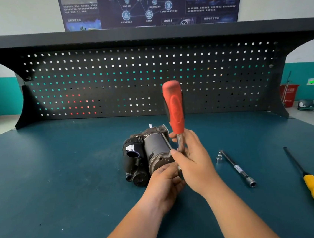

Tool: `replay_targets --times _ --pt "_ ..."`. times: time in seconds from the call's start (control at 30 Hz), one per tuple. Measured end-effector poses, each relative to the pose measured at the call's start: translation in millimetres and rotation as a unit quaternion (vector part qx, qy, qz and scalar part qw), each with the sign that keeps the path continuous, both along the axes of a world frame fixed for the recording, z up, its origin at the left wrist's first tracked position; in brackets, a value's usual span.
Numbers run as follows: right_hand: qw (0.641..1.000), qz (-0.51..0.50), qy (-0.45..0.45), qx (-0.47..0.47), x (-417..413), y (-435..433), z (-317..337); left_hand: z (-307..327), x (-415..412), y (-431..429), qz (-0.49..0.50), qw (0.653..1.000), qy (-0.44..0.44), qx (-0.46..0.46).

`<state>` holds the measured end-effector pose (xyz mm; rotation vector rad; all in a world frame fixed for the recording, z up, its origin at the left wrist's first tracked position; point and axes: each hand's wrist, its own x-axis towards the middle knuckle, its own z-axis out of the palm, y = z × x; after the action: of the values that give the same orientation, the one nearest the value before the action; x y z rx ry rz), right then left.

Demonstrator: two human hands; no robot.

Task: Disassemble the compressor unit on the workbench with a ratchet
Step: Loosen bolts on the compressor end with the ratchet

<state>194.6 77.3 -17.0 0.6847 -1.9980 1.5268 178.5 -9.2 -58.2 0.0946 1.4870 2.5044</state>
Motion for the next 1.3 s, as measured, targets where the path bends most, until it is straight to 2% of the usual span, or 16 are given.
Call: replay_targets --times 0.13,0.23,0.3,0.4,0.43,0.5,0.57,0.8,0.97,1.03,1.07,1.13,1.17,1.2,1.3 --pt "0.993 0.009 0.005 -0.119 -3 8 -9 0 1 1 0.026 0.999 -0.006 -0.020" --pt "0.965 -0.033 -0.041 -0.257 -10 3 -19 4 2 1 0.030 0.999 -0.007 -0.022" --pt "0.921 -0.079 -0.102 -0.367 -16 4 -23 5 3 2 0.032 0.999 -0.003 -0.029" --pt "0.827 -0.104 -0.207 -0.512 -24 12 -25 6 4 3 0.036 0.999 -0.004 -0.033" --pt "0.806 -0.105 -0.228 -0.536 -24 14 -26 7 3 3 0.035 0.999 -0.005 -0.034" --pt "0.791 -0.105 -0.240 -0.553 -25 15 -27 7 3 2 0.032 0.999 -0.005 -0.036" --pt "0.803 -0.110 -0.238 -0.535 -24 15 -25 8 3 2 0.028 0.999 -0.005 -0.036" --pt "0.926 -0.168 -0.150 -0.303 -21 13 -25 12 2 -15 0.002 0.999 -0.037 -0.010" --pt "0.973 -0.125 -0.092 -0.173 -12 5 -19 11 1 -38 -0.012 0.998 -0.066 -0.016" --pt "0.971 -0.109 -0.088 -0.195 -9 0 -13 12 2 -41 -0.030 0.997 -0.066 -0.034" --pt "0.958 -0.080 -0.105 -0.256 -8 -4 -10 13 2 -42 -0.036 0.997 -0.065 -0.038" --pt "0.891 0.009 -0.162 -0.424 -6 -12 -3 11 0 -41 -0.045 0.996 -0.058 -0.042" --pt "0.857 0.042 -0.179 -0.482 -4 -14 0 10 0 -40 -0.047 0.996 -0.055 -0.044" --pt "0.843 0.057 -0.189 -0.500 -3 -14 4 10 0 -40 -0.048 0.996 -0.054 -0.046" --pt "0.865 0.089 -0.190 -0.456 -4 -14 14 9 -1 -41 -0.047 0.996 -0.056 -0.041"
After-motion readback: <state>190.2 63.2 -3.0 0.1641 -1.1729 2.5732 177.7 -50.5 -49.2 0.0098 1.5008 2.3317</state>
